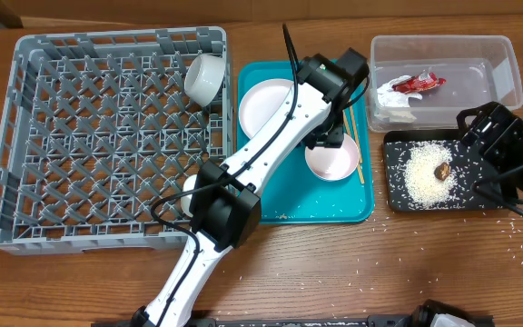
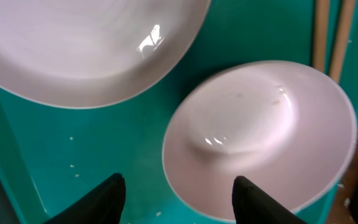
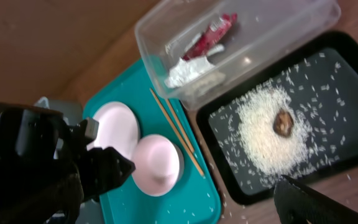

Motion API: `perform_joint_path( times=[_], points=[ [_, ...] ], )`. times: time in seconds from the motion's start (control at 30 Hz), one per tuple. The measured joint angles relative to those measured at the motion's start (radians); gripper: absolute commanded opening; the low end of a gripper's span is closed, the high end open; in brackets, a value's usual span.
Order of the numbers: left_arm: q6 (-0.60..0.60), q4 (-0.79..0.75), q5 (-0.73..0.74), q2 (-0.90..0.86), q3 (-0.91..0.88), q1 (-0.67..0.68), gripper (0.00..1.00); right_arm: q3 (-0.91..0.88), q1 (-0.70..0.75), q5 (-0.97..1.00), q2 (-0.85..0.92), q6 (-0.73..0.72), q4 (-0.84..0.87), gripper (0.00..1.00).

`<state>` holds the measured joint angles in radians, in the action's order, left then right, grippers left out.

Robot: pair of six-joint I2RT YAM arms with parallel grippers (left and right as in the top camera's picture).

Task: Sort waste into correct bins and load items into the dishwasher

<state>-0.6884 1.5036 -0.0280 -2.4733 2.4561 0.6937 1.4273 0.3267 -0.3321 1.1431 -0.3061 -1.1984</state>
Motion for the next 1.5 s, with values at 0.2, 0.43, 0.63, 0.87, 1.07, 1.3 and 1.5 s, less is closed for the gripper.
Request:
perform_joint_path(
  times=[0.2,0.43,0.63,0.87,1.07,1.3,1.5],
  points=[
    [-0.049,-0.069,-0.011,0.000,-0.136,-0.002,0.34,0.000,0.000,0.015,0.018,0.000,-0.050,1.00],
    [-0.072,-0.126,0.009,0.000,-0.201,-0.002,0.04,0.000,0.000,0.022,0.029,-0.001,-0.052,1.00],
    [-0.049,-0.090,0.043,0.001,-0.192,-0.010,0.04,0.000,0.000,0.023,0.029,-0.001,-0.052,1.00],
    [0.023,0.103,-0.007,0.043,-0.089,-0.066,0.04,0.000,0.000,0.023,0.029,-0.001,-0.052,1.00],
    [0.068,0.179,-0.158,0.259,-0.045,-0.200,0.04,0.000,0.000,0.021,0.029,-0.003,-0.052,1.00],
    [0.188,0.185,-0.330,0.401,-0.018,-0.389,0.04,0.000,0.000,0.022,0.029,-0.004,-0.051,1.00],
    [0.256,0.184,-0.578,0.391,-0.047,-0.423,0.04,0.000,0.000,0.021,0.029,-0.004,-0.051,1.00]
  ],
)
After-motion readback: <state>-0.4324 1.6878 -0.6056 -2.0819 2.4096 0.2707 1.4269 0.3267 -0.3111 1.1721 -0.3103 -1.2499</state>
